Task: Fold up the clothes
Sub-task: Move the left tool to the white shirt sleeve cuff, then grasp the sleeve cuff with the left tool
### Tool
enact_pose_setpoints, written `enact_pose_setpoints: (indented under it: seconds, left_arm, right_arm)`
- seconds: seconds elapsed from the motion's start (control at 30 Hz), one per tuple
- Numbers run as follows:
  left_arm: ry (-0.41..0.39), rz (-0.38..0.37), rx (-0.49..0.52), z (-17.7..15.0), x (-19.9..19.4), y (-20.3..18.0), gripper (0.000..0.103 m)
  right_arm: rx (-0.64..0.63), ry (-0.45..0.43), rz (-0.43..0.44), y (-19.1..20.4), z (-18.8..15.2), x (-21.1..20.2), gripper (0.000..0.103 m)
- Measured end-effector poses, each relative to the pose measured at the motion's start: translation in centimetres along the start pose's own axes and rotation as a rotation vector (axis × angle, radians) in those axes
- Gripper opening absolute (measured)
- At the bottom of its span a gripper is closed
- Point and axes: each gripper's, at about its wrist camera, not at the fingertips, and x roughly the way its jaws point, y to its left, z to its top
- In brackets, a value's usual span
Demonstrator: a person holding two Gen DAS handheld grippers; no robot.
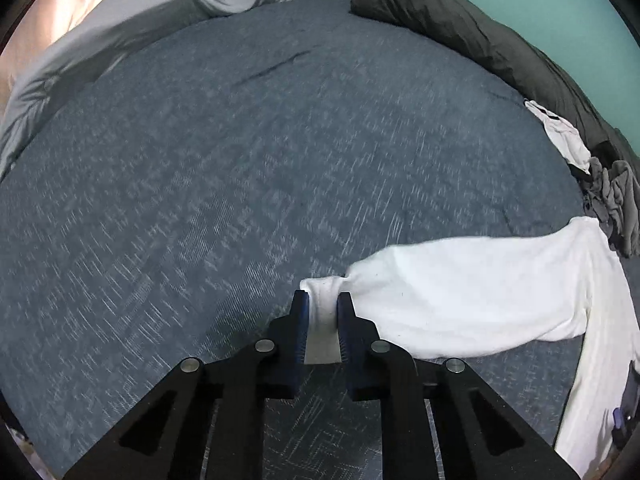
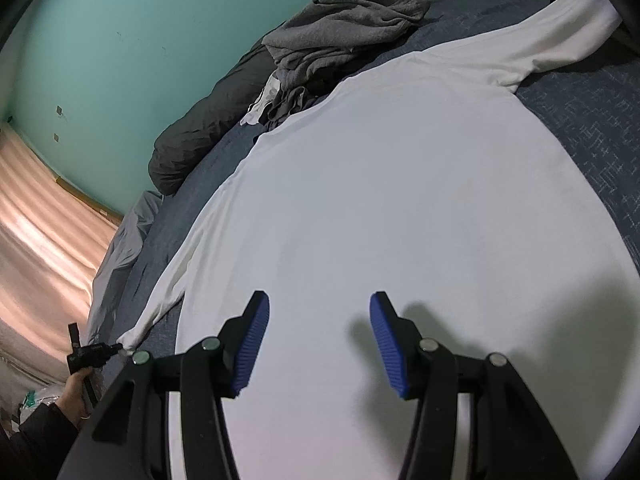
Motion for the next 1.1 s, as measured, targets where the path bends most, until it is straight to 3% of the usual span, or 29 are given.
enact_pose_setpoints:
  seconds: [0.13,0.33,0.6,0.63,0.7,0.77,0.93,1.1]
  left_arm:
    - [-0.034,-0.009,0.004,1.8,-1.2,0.1,0.005]
    - [-0.067,-0.008,-0.026,5.5,-2.0,0.5,0.004]
    - [0.051,0.037,-0.043,6.7,3.2,1.6,0.007]
    - [0.048,0.035,-0.041,6.5,3.5,1.8,0.009]
    - [0.031,0.030,-0.059,6.2,3.4,2.7,0.035]
    - [0.008,0.029,-0.083,5.7,3.0,3.8,0.044]
    - [-0.027,-0.031,-0.120,3.4,2.1,5.9,0.048]
    - [0.008,-0.037,-0.042,1.6,3.6,4.9,0.048]
  right_arm:
    - [-0.006,0.010,0.008,0.1,-0.2,0.1,0.053]
    - [-0.015,0.015,0.008,0.4,-0.4,0.2,0.053]
    - [-0.013,0.032,-0.016,0.0,-0.8,0.9,0.053]
    - [-0.014,0.034,-0.016,0.0,-0.8,0.9,0.053]
    - [-0.019,0.036,-0.015,0.2,-0.9,1.1,0.053]
    - [-0.023,0.039,-0.014,0.3,-1.0,1.2,0.053]
    - [-0.036,0.048,-0.011,0.8,-1.3,1.5,0.053]
    - [-0.049,0.054,-0.006,1.3,-1.6,1.7,0.053]
